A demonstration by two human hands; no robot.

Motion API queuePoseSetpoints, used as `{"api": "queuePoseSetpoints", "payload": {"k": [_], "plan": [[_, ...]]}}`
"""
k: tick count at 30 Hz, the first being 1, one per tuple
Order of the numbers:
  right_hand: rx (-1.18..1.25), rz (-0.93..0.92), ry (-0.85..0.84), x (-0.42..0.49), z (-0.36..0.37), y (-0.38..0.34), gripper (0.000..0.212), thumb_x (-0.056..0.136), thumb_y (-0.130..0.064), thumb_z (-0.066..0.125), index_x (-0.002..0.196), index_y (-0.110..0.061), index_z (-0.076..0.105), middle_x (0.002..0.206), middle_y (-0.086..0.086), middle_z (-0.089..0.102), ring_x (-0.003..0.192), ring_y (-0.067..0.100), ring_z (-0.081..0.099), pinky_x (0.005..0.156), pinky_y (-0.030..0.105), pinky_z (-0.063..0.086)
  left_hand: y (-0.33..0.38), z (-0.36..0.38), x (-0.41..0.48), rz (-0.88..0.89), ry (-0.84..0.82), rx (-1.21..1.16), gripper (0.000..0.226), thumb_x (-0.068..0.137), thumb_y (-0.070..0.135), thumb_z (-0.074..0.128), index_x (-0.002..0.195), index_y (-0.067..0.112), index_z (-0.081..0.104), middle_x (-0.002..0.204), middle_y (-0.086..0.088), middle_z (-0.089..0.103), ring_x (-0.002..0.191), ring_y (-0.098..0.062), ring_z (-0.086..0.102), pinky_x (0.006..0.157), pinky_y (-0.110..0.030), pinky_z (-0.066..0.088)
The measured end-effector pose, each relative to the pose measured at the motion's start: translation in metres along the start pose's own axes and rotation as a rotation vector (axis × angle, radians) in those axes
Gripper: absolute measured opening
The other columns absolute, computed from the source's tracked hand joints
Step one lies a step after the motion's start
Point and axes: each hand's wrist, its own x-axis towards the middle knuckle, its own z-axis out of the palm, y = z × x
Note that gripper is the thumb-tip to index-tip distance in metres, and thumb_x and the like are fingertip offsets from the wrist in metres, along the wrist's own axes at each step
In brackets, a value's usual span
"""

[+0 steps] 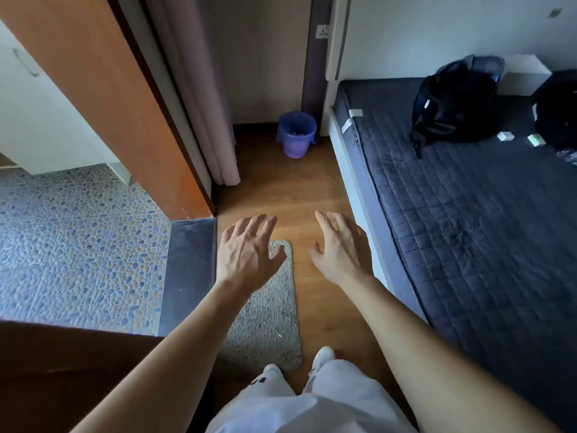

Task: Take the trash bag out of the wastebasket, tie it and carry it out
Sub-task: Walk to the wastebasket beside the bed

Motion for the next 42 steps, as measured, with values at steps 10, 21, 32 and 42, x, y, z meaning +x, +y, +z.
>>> {"api": "queuePoseSetpoints", "payload": {"k": [10,21,32,42], "plan": [[0.020,0.054,0.000,0.068,-0.002,0.025,0.071,0.077,-0.046,0.036,0.144,-0.022,0.035,0.138,0.013,0.050,0.130,0.032,0.048,0.105,0.053,0.043,-0.001,0.016,0.079,0.051,0.029,-0.003,0.063,0.084,0.056,0.044,0.137,0.024,0.049,0.137,-0.003,0.058,0.123,-0.028,0.054,0.096,-0.045,0.046],[0.086,0.067,-0.035,0.214,-0.045,0.097,0.066,0.082,-0.032,0.048,0.145,-0.016,0.039,0.142,0.016,0.046,0.132,0.037,0.046,0.108,0.054,0.040,0.040,0.037,0.252,-0.023,-0.001,-0.019,0.063,0.082,0.056,0.050,0.137,0.026,0.048,0.139,0.001,0.057,0.126,-0.026,0.052,0.099,-0.045,0.044],[0.075,0.041,-0.021,0.320,-0.081,0.146,0.064,0.083,-0.016,0.069,0.144,-0.012,0.048,0.142,0.016,0.051,0.130,0.033,0.050,0.103,0.042,0.042,0.071,0.047,0.371,-0.040,0.020,-0.014,0.061,0.082,0.053,0.050,0.136,0.025,0.051,0.138,0.001,0.058,0.124,-0.025,0.053,0.097,-0.043,0.045],[0.142,0.065,-0.029,0.423,-0.079,0.167,0.061,0.085,-0.011,0.066,0.143,-0.008,0.049,0.144,0.020,0.049,0.136,0.034,0.046,0.112,0.035,0.030,0.056,0.066,0.478,-0.072,-0.006,-0.024,0.062,0.080,0.056,0.048,0.136,0.027,0.051,0.137,0.002,0.058,0.123,-0.025,0.054,0.095,-0.042,0.046]]}}
